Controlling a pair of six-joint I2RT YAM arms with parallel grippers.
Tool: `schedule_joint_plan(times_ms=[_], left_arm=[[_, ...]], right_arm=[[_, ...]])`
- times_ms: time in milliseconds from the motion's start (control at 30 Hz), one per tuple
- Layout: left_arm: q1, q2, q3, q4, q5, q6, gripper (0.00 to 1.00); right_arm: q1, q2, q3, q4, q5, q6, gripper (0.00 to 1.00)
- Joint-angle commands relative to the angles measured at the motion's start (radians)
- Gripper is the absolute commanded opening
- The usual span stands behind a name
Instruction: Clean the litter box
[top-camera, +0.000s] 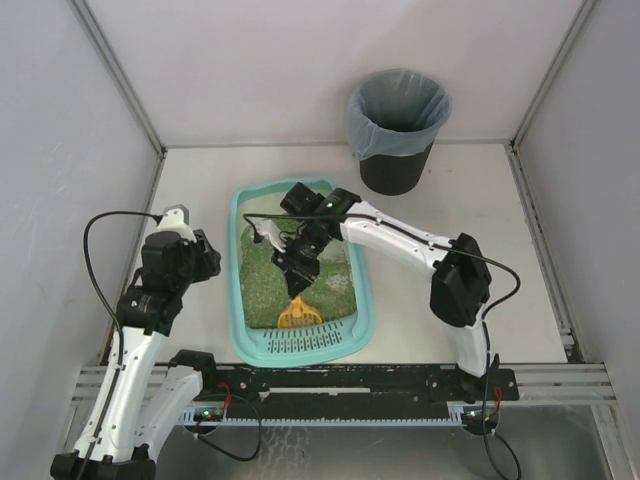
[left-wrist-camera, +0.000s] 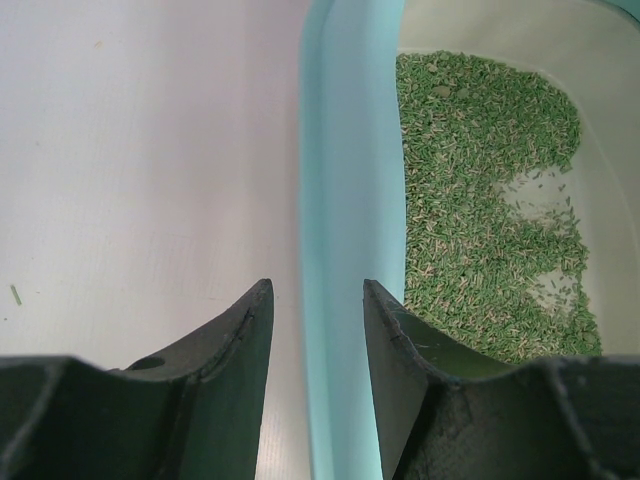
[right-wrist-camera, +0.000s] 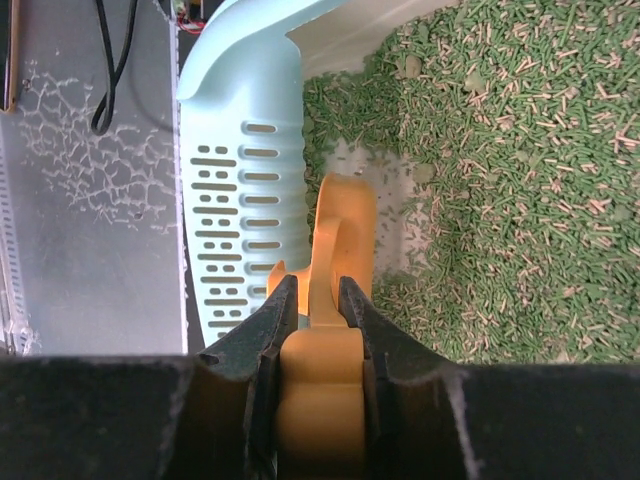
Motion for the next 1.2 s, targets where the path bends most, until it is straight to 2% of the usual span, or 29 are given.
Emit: schedule_joint_plan(times_ms=[0,133,333,500,600,700,967,1033,1167], left_arm=[[0.009,0.0,-0.008,0.019,0.02,-0.005,0.46],[0.01,-0.001,-0.007,0.019,0.02,-0.004,0.46],[0.011,-0.002,-0.007,0.019,0.018,-0.004,0.46],[0.011,-0.003,-0.007,0.019,0.021,-0.004,0.46],[0.013,-0.003,-0.007,0.019,0.021,-0.004,0.46],[0.013,-0.003,-0.008,0.019,0.019,-0.004,0.46],[0.014,-0.003,-0.007,0.019,0.02,-0.004,0.46],[0.015,-0.003,-0.008,0.019,0.02,-0.004,0.46],[0.019,-0.002,-0.007,0.019,0.023,-0.004,0.46]], right_arm=[[0.028,0.039,0.074,-0.045,-0.03,-0.048,0.0],[0.047,0.055,0.057,0.014,0.125,-0.01,0.0],[0.049,-0.031,-0.049,0.233,0.316,0.032,0.0],[0.051,-0.071,-0.074,0.371,0.528,0.045,0.0],[0.036,-0.069,-0.068,0.44,0.619,0.06,0.0],[0.007,-0.056,-0.049,0.504,0.642,0.094,0.0],[-0.046,-0.037,-0.015,0.591,0.909,0.217,0.0],[-0.055,-0.054,-0.025,0.602,1.004,0.252,0.0],[-0.057,-0.111,-0.068,0.63,1.088,0.293,0.0]])
